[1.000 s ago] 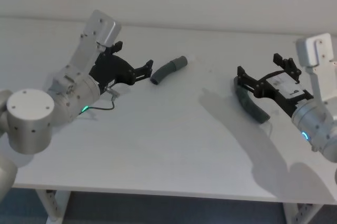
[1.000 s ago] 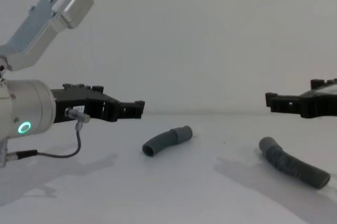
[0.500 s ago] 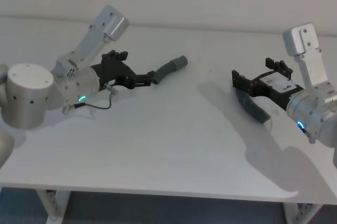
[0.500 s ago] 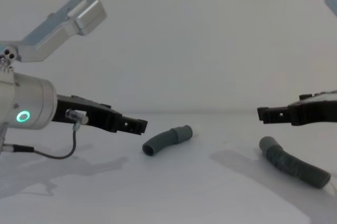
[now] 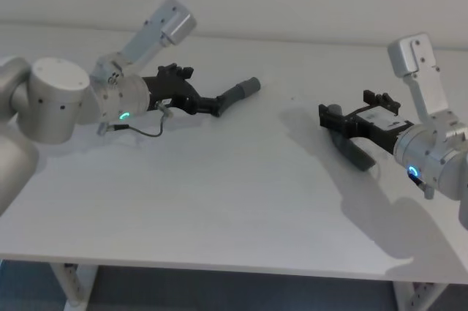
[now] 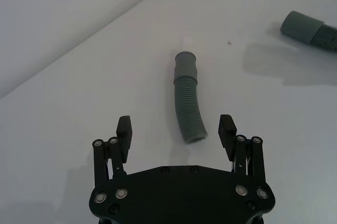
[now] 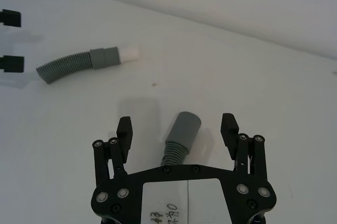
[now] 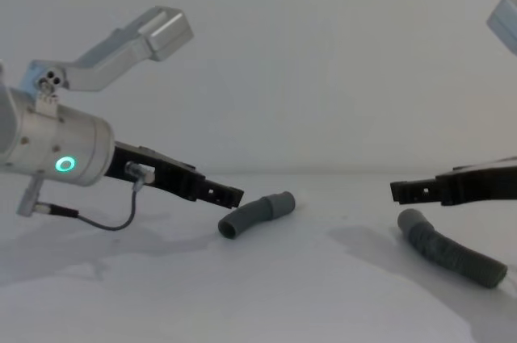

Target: Use both hands to pick up one end of the pipe from the table, align the ends, and insert them.

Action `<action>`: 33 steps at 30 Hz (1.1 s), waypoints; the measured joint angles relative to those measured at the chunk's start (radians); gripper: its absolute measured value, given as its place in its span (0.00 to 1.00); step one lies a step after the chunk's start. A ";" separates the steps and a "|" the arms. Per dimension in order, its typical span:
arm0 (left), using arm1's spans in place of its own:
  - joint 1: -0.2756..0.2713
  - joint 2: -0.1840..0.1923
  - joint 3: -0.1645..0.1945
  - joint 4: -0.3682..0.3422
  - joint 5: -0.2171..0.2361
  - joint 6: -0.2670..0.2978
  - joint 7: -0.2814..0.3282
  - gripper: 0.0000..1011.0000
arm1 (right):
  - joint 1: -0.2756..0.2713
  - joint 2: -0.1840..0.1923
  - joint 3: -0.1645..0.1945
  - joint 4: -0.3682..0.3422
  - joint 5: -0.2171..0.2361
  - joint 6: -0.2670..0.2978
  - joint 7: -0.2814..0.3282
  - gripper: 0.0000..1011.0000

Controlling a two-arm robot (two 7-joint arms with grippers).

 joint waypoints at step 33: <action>-0.294 -0.244 0.087 0.636 0.069 -0.292 -0.181 0.99 | -0.017 0.025 0.012 -0.005 -0.019 0.066 0.043 0.99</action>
